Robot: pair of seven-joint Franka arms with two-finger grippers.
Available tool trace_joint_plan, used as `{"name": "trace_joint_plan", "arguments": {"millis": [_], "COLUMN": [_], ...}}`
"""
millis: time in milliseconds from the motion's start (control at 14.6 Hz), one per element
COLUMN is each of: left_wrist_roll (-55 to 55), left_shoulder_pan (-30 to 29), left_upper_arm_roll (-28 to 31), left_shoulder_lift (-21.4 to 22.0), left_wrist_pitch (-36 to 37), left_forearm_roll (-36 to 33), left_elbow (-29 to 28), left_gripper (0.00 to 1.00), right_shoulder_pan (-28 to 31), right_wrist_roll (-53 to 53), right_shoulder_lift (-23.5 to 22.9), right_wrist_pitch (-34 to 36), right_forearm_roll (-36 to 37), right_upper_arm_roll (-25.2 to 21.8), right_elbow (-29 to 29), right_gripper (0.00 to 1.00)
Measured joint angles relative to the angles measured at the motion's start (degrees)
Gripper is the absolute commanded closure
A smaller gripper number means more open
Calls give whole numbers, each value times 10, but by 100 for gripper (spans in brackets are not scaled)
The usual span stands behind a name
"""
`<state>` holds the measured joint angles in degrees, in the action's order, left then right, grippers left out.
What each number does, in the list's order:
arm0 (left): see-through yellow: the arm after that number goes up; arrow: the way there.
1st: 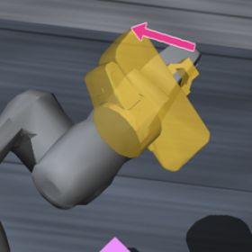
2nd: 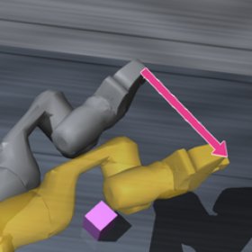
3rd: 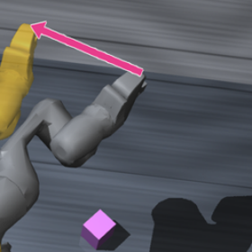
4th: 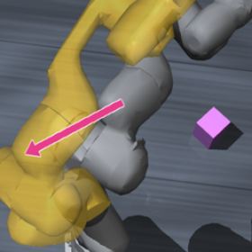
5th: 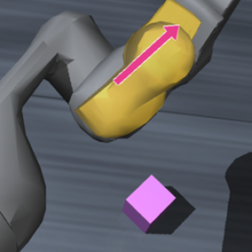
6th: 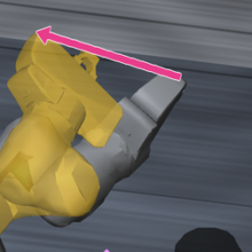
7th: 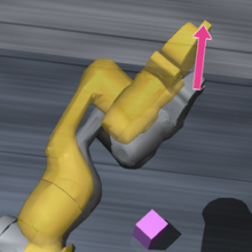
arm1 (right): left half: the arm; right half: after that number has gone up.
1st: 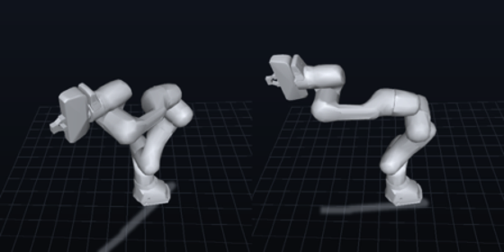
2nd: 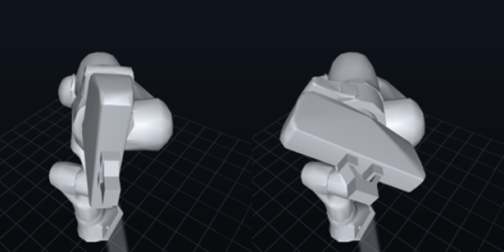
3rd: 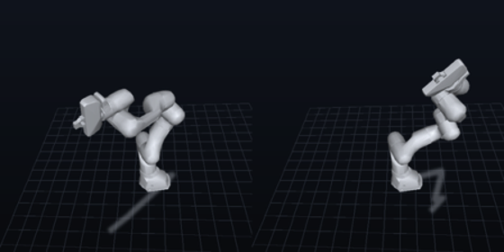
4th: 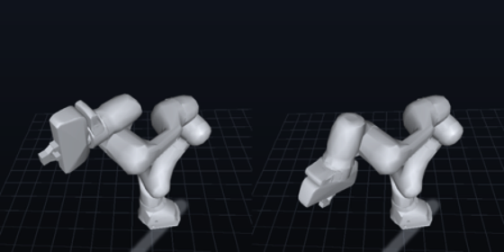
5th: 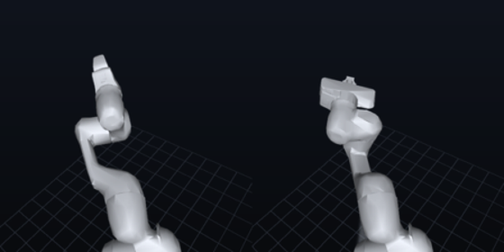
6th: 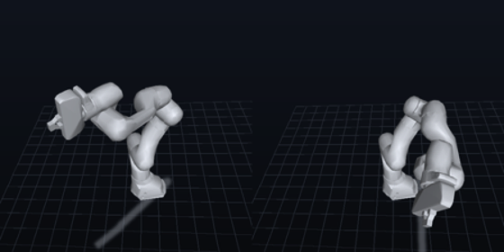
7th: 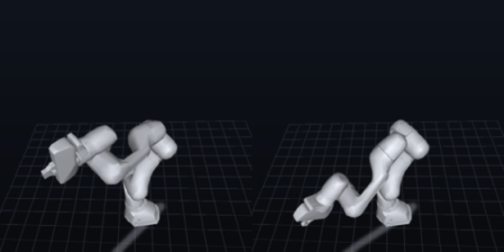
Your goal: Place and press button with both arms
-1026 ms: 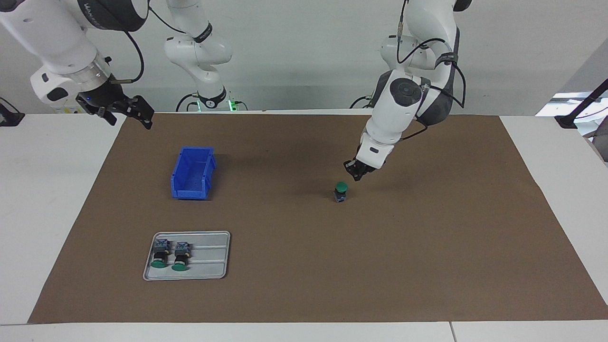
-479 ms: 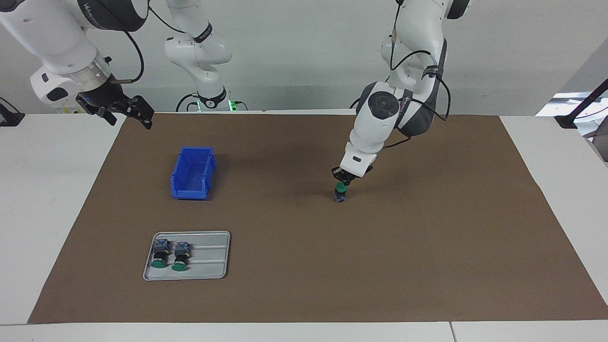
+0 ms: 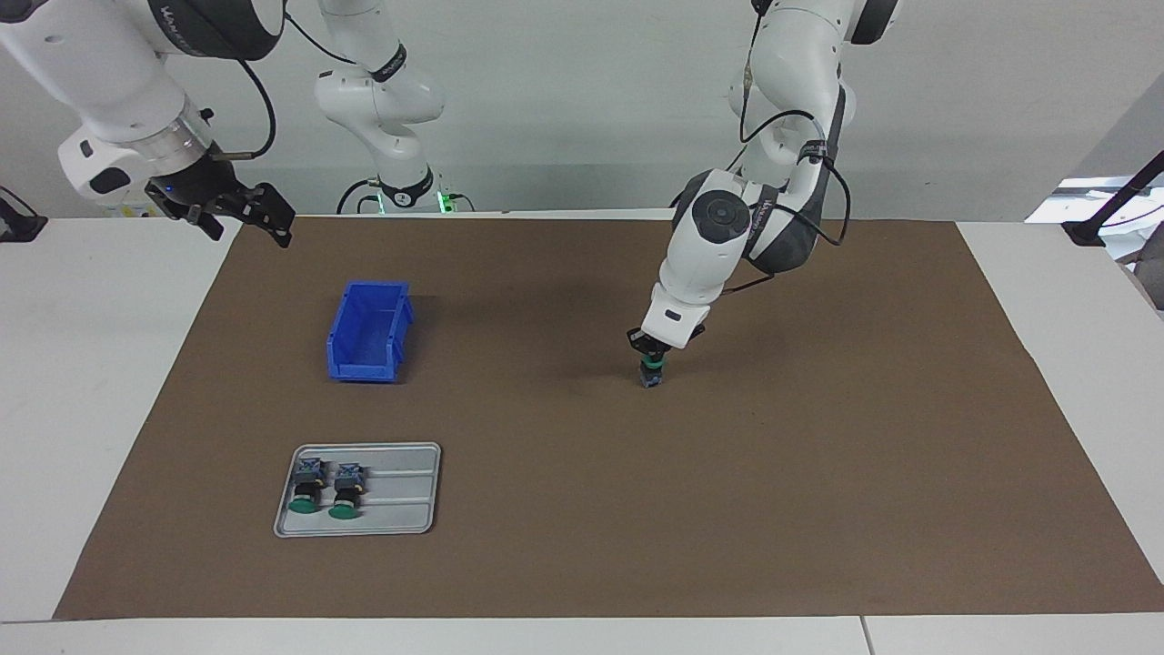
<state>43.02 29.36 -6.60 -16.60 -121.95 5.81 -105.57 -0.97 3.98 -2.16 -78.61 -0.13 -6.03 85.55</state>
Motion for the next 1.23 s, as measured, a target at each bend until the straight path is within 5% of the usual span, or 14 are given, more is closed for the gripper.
{"name": "trace_joint_plan", "arguments": {"millis": [615, 889, 1094, 1231], "left_wrist_roll": [0, 0, 0, 0], "left_shoulder_pan": [2, 1, -7, -15], "left_upper_arm_roll": [2, 3, 8, 10], "left_shoulder_lift": [-1, 1, 14, 28], "left_wrist_pitch": [-16, -19, -11, 4], "left_forearm_roll": [-3, -3, -3, -3], "left_elbow": [-7, -7, -3, 2], "left_gripper": [100, 90, 69, 39], "right_shoulder_pan": [0, 0, 0, 0], "right_wrist_roll": [0, 0, 0, 0], "right_shoulder_lift": [0, 0, 0, 0], "right_wrist_pitch": [0, 0, 0, 0], "right_forearm_roll": [0, 0, 0, 0], "right_upper_arm_roll": [0, 0, 0, 0], "right_elbow": [0, 0, 0, 0], "right_gripper": [1, 1, 1, 1]}}
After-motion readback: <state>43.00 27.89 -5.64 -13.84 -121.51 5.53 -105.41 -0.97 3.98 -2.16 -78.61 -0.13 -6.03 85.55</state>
